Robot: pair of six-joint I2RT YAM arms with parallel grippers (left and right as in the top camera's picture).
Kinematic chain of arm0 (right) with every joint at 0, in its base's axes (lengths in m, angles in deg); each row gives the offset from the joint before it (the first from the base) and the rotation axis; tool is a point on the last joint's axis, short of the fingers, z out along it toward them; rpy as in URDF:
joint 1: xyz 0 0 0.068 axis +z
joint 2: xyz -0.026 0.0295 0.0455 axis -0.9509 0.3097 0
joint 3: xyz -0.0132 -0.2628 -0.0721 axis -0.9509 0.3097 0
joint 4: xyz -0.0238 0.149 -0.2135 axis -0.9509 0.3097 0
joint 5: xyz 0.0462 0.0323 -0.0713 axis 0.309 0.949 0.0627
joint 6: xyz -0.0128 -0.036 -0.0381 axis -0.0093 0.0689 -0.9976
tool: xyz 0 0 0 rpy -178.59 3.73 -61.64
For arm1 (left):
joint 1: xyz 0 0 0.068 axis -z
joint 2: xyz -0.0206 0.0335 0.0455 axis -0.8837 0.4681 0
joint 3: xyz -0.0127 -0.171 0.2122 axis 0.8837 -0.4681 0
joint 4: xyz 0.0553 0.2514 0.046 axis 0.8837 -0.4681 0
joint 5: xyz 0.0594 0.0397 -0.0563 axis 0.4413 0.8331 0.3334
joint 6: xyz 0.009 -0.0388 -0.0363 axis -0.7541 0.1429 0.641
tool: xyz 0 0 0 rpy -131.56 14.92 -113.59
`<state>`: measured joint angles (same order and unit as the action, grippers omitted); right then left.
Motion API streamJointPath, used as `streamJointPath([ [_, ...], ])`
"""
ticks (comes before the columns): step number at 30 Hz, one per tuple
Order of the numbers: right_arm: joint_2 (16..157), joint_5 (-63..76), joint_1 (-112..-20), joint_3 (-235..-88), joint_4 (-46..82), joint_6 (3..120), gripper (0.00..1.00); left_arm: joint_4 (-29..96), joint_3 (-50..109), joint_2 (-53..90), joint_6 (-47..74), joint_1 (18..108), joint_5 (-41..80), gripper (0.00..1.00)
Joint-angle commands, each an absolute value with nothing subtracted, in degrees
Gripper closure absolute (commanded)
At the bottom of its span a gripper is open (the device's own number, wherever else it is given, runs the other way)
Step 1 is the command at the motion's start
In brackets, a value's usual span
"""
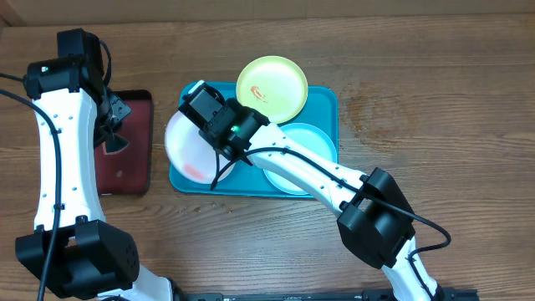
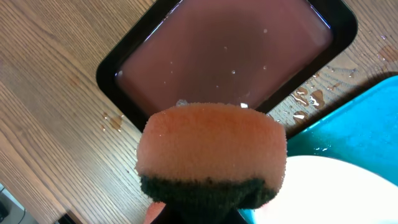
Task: Clean dirty plates on tray and stack at the side
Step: 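Lift the white plate off the blue tray with the right gripper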
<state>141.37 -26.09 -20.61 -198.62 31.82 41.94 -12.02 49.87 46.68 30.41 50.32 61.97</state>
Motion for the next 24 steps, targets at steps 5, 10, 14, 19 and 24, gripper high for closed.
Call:
streamJointPath([
  [5,138.42,-39.51,-20.89,-200.13,31.55,31.1,0.96,-11.34,49.35,46.57,31.52,50.01,61.93,0.96],
  [10,138.42,-46.61,-20.89,-200.13,30.02,26.24,0.96,-11.12,49.35,46.57,31.52,50.01,61.95,0.96],
  [14,138.42,-53.52,-20.85,-200.15,26.85,22.94,0.96,-10.9,49.35,46.57,31.52,50.01,61.95,0.96],
  [19,138.42,-58.0,-20.22,-200.15,22.75,17.04,0.96,-10.51,49.35,46.57,31.48,49.99,61.95,0.96],
  [24,138.42,-58.31,-18.77,-200.15,18.92,12.06,0.96,-10.29,49.35,46.57,31.11,50.01,62.17,0.96],
])
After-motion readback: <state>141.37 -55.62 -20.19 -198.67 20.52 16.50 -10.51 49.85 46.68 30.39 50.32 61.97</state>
